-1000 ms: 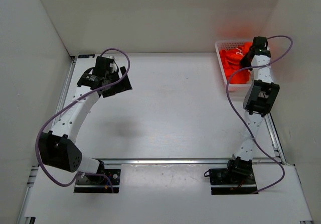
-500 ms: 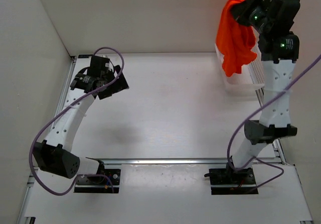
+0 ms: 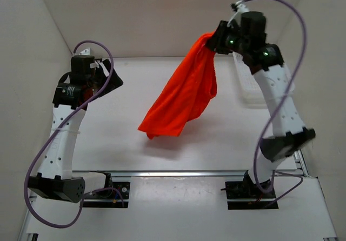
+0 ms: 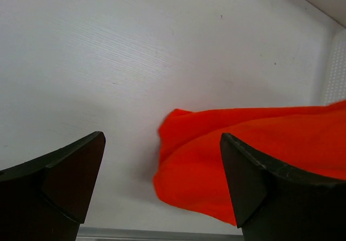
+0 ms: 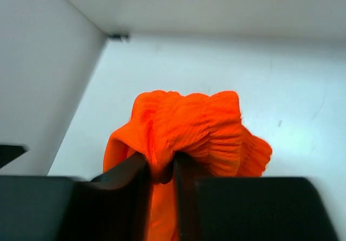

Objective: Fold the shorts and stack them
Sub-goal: Move the shorts to the center of the board, then flatten the shorts out

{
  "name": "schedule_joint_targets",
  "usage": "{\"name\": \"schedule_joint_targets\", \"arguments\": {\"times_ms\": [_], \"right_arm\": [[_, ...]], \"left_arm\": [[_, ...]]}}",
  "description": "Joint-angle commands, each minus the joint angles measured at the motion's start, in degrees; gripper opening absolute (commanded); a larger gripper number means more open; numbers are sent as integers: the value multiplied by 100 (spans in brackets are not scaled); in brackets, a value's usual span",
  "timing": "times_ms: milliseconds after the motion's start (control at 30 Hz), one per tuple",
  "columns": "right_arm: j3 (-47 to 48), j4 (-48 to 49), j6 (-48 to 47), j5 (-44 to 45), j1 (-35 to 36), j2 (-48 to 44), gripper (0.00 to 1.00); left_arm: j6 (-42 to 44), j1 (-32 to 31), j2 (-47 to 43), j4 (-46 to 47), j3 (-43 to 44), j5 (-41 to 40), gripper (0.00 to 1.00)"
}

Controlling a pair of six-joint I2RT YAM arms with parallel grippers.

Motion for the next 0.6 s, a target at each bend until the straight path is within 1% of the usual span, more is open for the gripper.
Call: {"name": "schedule_joint_targets", "arguments": {"times_ms": [0, 33, 67, 100, 167, 200, 233, 267, 300, 333, 367, 400, 433, 467, 500, 533, 567], "right_arm": [[-90, -260, -127, 146, -205, 1008, 80], [112, -523, -128, 93, -275, 1577, 91], [323, -1160, -67, 92, -398, 1800, 100], [377, -1297, -14, 92, -451, 1898, 100], [-470, -905, 47, 407, -452, 1497, 100], [-918, -659, 48, 539, -452, 1234, 100], [-1828, -422, 196, 636, -504, 692, 100], [-2246, -54, 250, 690, -505, 451, 96], [-2633, 63, 250, 690, -505, 75, 83], [-3315, 142, 328, 620, -505, -77, 71], [-3644, 195, 329, 568, -505, -192, 59], [-3943, 196, 329, 567, -426, -384, 47], [-4538, 256, 329, 567, -356, -456, 22], [-4831, 405, 381, 480, -355, -526, 15], [-5104, 476, 382, 392, -294, -588, 13], [-5306, 477, 434, 391, -294, -588, 15], [-5596, 564, 487, 296, -294, -588, 27]], "left_arm": [[217, 32, 101, -109, 141, 216, 100], [296, 32, 172, -109, 141, 217, 100], [357, 32, 234, -187, 88, 286, 100], [358, 32, 295, -188, 9, 287, 100], [358, -143, 348, -188, -332, 287, 100], [262, -213, 287, -136, -517, 348, 100], [201, -292, 235, -48, -710, 427, 100], [17, -459, 182, 57, -1182, 532, 95], [-98, -556, 120, 276, -1448, 707, 88], [-238, -670, 68, 382, -1694, 778, 75], [-387, -924, -2, 462, -1931, 779, 66], [-667, -1065, -3, 628, -2351, 927, 59], [-818, -1215, -3, 725, -2530, 929, 54], [-959, -1503, -3, 813, -2679, 998, 48], [-1195, -1645, 75, 893, -2898, 999, 48], [-1267, -1760, 267, 963, -2953, 999, 52], [-1268, -1857, 400, 1016, -2953, 947, 61]]}}
